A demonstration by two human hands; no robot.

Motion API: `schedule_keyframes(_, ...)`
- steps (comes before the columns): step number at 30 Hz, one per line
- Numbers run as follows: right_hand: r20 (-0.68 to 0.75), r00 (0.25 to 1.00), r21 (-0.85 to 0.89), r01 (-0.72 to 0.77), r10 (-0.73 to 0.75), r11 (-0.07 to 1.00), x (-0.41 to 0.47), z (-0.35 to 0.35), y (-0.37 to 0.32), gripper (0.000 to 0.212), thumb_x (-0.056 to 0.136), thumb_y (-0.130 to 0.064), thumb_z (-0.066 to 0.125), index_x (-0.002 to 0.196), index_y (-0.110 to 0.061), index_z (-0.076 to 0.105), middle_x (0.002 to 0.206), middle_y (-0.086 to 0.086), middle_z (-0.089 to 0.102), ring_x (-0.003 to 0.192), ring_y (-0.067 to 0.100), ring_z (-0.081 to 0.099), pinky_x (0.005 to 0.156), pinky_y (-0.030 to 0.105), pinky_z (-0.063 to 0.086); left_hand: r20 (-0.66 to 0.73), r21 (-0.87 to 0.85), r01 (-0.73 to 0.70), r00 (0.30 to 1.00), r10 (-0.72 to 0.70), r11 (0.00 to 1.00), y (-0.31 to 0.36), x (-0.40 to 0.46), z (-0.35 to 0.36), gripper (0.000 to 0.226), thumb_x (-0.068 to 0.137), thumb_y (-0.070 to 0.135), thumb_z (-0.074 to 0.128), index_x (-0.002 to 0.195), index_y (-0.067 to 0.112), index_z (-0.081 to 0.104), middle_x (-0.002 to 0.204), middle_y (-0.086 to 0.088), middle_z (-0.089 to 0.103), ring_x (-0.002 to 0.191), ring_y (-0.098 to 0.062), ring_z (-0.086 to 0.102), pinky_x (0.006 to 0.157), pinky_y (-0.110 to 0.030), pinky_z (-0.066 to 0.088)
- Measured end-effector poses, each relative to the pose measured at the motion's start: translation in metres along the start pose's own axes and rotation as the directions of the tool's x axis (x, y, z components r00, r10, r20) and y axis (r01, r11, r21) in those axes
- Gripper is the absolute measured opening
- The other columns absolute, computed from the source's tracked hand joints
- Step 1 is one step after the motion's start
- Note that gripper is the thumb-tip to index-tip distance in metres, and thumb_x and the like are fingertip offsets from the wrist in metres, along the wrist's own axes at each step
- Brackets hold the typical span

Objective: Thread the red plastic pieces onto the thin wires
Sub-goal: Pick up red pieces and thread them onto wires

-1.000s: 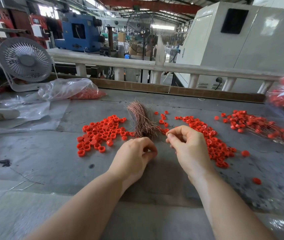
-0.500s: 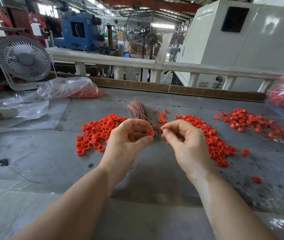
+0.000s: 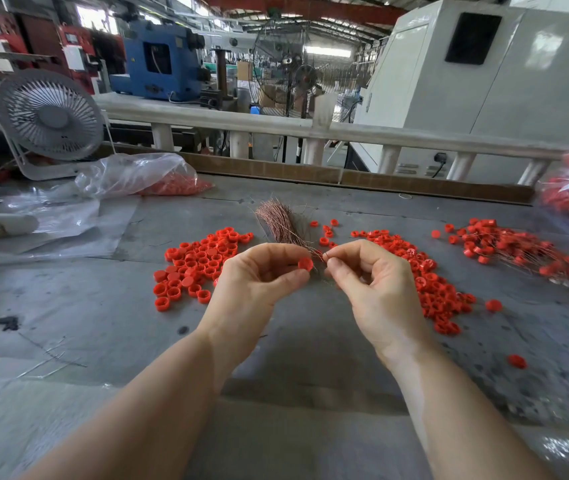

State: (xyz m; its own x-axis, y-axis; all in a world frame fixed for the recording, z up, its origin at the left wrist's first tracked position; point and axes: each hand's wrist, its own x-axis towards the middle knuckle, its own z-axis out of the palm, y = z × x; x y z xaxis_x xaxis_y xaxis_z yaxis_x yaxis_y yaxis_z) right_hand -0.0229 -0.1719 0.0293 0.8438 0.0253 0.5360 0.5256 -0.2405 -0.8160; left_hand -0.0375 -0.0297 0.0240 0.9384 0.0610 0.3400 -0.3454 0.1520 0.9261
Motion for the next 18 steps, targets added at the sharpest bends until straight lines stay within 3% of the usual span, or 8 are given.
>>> schedule_keyframes(8, 0.004, 1.0, 0.015, -0.002, 0.002, 1.0, -0.0009, 0.0004, -0.0009, 0.026, 0.084, 0.0, 0.063, 0.073, -0.024, 0.065, 0.063, -0.01, 0.063, 0.066, 0.006, 0.058, 0.067, 0.019, 0.047, 0.001, -0.059, 0.06, 0.998, -0.06, 0.996, -0.0029, 0.0014, -0.0033, 0.028, 0.076, -0.007, 0.065, 0.081, 0.019, 0.074, 0.081, 0.002, 0.073, 0.077, -0.004, 0.066, 0.072, -0.014, 0.05)
schedule_keyframes(14, 0.011, 1.0, 0.012, 0.0, -0.001, 1.0, -0.001, 0.0004, -0.0004, 0.023, 0.084, -0.001, 0.063, 0.074, -0.022, 0.065, 0.065, -0.009, 0.064, 0.069, 0.009, 0.059, 0.069, 0.021, 0.048, 0.049, -0.214, 0.133, 0.991, -0.125, 0.968, -0.0022, 0.0014, -0.0033, 0.022, 0.062, 0.009, 0.068, 0.079, 0.019, 0.077, 0.081, -0.002, 0.073, 0.079, -0.01, 0.068, 0.073, -0.019, 0.054)
schedule_keyframes(18, 0.018, 1.0, -0.001, 0.012, -0.012, 1.0, -0.0008, -0.0001, -0.0004, 0.026, 0.084, -0.001, 0.063, 0.074, -0.025, 0.065, 0.066, -0.011, 0.065, 0.07, 0.011, 0.061, 0.07, 0.022, 0.049, 0.055, -0.133, 0.13, 0.991, -0.123, 0.983, -0.0013, 0.0009, -0.0028, 0.03, 0.072, 0.0, 0.066, 0.083, 0.025, 0.077, 0.079, 0.002, 0.072, 0.077, -0.007, 0.065, 0.08, -0.019, 0.052)
